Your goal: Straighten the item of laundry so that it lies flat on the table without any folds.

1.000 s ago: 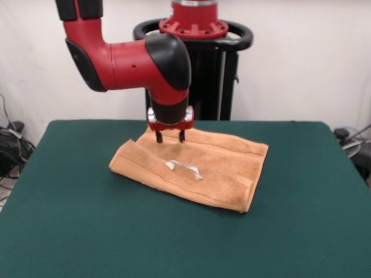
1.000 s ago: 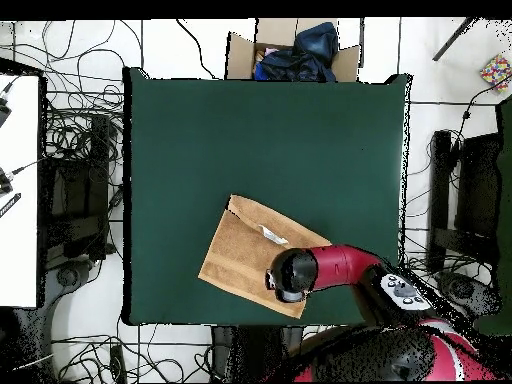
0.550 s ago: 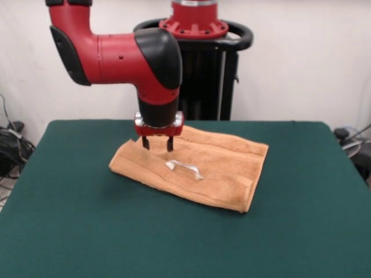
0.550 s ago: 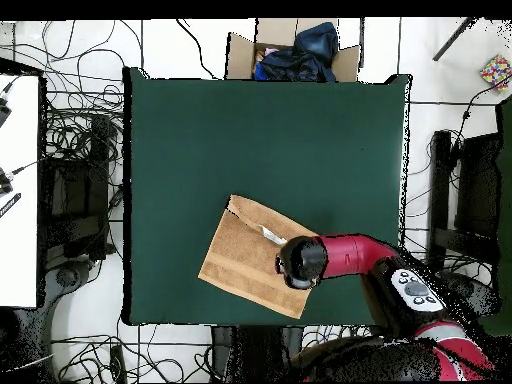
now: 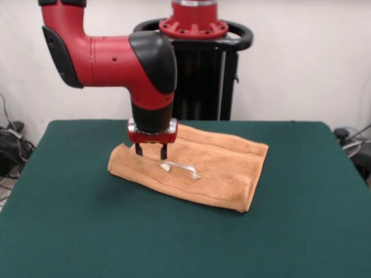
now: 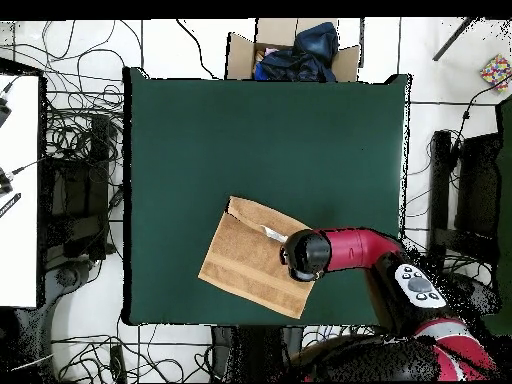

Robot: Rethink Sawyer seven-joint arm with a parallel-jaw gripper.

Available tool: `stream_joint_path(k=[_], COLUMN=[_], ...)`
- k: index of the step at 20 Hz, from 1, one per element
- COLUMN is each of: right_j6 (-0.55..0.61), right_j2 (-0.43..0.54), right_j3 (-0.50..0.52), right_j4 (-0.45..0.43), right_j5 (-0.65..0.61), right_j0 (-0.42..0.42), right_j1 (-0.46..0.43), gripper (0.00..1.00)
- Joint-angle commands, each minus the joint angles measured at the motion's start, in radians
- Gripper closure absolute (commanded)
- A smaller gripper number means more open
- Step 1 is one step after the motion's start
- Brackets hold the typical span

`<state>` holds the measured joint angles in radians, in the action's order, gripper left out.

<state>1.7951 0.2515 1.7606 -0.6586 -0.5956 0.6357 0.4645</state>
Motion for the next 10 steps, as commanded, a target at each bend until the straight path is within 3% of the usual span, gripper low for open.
stream_joint_path(k=[1, 10], right_j6=[-0.055, -0.145], right_j2=[0.087, 0.164], right_j3=[-0.094, -0.146], right_j4=[-0.051, -0.041], right_j5=[0.105, 0.097], right_j0=[-0.010, 0.023], right_j1=[-0.044, -0.089], gripper=[0.00, 0.00])
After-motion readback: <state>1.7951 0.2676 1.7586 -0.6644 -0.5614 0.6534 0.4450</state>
